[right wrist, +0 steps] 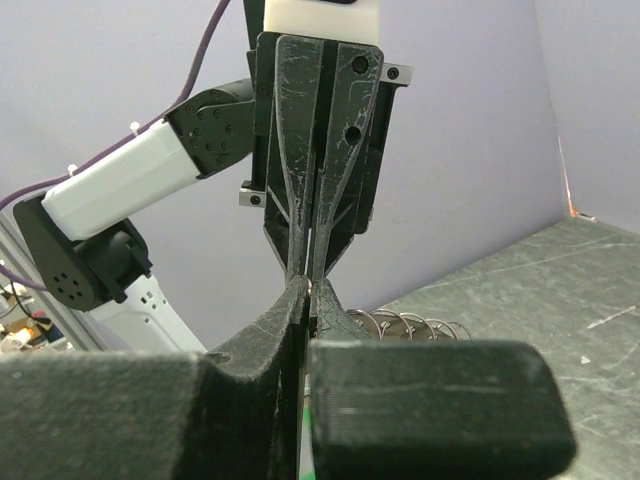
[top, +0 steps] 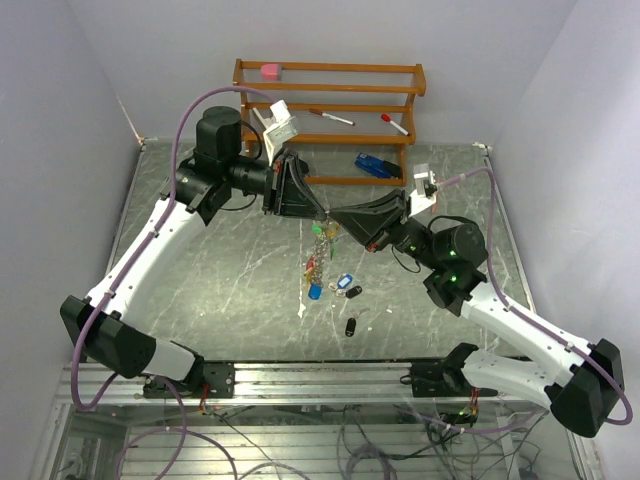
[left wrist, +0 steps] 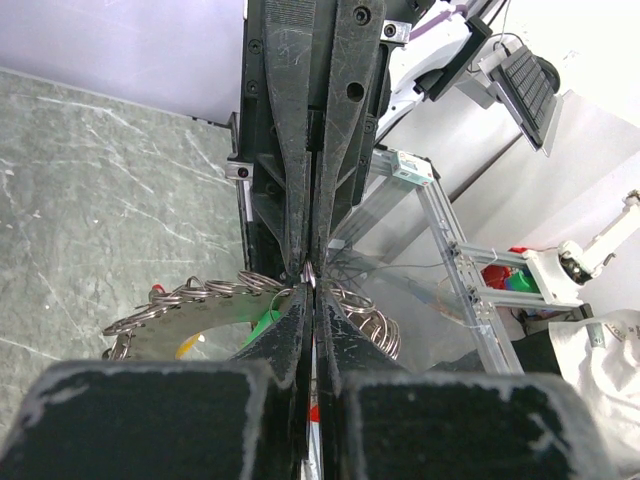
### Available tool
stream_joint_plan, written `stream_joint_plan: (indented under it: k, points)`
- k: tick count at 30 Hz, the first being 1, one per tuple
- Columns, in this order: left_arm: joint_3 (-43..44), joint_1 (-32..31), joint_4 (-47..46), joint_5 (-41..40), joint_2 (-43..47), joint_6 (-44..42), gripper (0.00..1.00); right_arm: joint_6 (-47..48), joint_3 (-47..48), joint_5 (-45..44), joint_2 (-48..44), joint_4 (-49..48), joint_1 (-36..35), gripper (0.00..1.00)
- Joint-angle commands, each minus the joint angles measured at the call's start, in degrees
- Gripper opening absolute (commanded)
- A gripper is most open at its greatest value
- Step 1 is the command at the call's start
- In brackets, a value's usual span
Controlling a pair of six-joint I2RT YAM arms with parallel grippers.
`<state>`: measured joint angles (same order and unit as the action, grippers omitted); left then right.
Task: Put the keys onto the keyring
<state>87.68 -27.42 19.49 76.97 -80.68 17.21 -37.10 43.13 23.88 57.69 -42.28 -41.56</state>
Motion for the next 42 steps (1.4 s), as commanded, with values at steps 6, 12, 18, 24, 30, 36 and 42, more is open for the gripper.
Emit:
stream_joint_plan:
  k: [6,12,18,24,30,36,42]
  points:
    - [-0.62,0.09,-0.82,-1.96,1.65,-0.99,0.12,0.53,-0.88,-0.11,-0.41,-7.26,0.14,0.0]
    - [-0.53,0.12,0.7,-4.51,1.66,-2.26,0.26,-0.48,-2.78,-3.4,-0.99,-11.55,0.0,0.0]
    - [0.78,0.09,0.64,-4.55,0.62,-1.62,0.27,-0.12,-5.0,-7.42,-0.75,-15.67,-1.08,0.0]
    - [-0.05,0.09,-0.08,-5.05,0.88,-1.02,0.27,1.44,-5.44,-10.87,-0.56,-17.55,-2.37,0.0]
    - [0.93,0.09,1.67,-6.1,0.27,-2.03,0.25,3.22,-5.68,-13.45,0.69,-20.58,-4.21,0.0]
    - [1.4,0.09,-0.56,-6.33,-0.2,-0.38,0.25,4.84,-4.18,-13.36,2.11,-19.76,-5.54,0.0]
    - [1.15,-0.18,-1.37,-5.31,-0.03,0.36,0.17,5.53,-4.44,-14.2,2.52,-20.88,-6.09,0.0]
